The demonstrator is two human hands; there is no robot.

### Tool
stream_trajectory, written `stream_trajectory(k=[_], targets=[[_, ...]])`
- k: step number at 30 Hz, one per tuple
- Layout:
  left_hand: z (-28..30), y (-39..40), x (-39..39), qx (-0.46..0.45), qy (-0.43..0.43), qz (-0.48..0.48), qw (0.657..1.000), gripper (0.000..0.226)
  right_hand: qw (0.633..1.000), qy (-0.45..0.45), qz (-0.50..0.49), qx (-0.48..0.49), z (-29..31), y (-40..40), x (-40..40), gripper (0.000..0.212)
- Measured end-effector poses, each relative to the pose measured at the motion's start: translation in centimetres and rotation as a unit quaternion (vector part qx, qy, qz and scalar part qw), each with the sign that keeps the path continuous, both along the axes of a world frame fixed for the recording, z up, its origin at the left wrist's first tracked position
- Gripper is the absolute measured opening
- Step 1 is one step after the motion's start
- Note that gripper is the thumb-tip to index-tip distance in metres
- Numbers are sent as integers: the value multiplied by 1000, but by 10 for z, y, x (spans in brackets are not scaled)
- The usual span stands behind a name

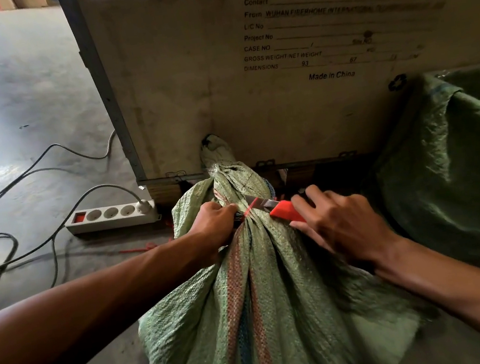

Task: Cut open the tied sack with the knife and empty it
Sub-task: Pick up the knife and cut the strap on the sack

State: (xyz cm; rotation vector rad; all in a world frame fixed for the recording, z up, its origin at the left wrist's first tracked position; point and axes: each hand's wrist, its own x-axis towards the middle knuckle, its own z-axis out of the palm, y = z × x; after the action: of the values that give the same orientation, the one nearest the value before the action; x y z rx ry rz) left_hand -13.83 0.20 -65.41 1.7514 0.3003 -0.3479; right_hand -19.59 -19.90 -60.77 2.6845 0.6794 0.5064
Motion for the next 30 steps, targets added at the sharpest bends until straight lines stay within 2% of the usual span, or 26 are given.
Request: stream_trajectory(k=[6, 9, 11, 13, 15, 16, 19, 21, 22, 24, 26, 28, 30], targets=[[3, -1, 0, 74, -24, -10, 997, 31, 1000, -2, -10, 24, 5, 0, -1, 39], [0, -7, -8, 60, -22, -22, 998, 31, 999, -15, -7, 50, 13, 10, 12, 35], [-5, -11, -17, 57, -36, -42, 997, 31, 994, -43, -8, 103, 27, 12, 26, 33], [-3, -9, -21, 43, -75, -59, 995, 32, 978, -48, -18, 202, 38, 7, 38, 32], [2, -3, -21, 7, -111, -85, 990, 30, 937, 21, -30, 347, 32, 0, 45, 32], [5, -1, -22, 0, -125, -102, 987, 29, 899, 72, -51, 428, 25, -3, 48, 33], [9, 2, -26, 27, -179, -156, 971, 27, 746, 175, -154, 624, 4, -1, 49, 37], [11, 1, -28, 42, -230, -187, 954, 27, 672, 204, -178, 690, -3, 6, 48, 42], [13, 0, -29, 41, -247, -204, 946, 26, 659, 222, -174, 697, -5, 10, 48, 47], [17, -3, -30, 70, -272, -231, 932, 27, 671, 236, -167, 683, -7, 19, 50, 53], [25, -5, -29, 167, -301, -213, 914, 40, 678, 212, -166, 684, -7, 24, 54, 44], [39, -2, -23, 215, -328, -128, 911, 53, 670, 193, -160, 699, -4, 24, 57, 36], [55, 6, -8, 175, -376, -7, 910, 39, 663, 197, -150, 707, -2, 20, 59, 32]])
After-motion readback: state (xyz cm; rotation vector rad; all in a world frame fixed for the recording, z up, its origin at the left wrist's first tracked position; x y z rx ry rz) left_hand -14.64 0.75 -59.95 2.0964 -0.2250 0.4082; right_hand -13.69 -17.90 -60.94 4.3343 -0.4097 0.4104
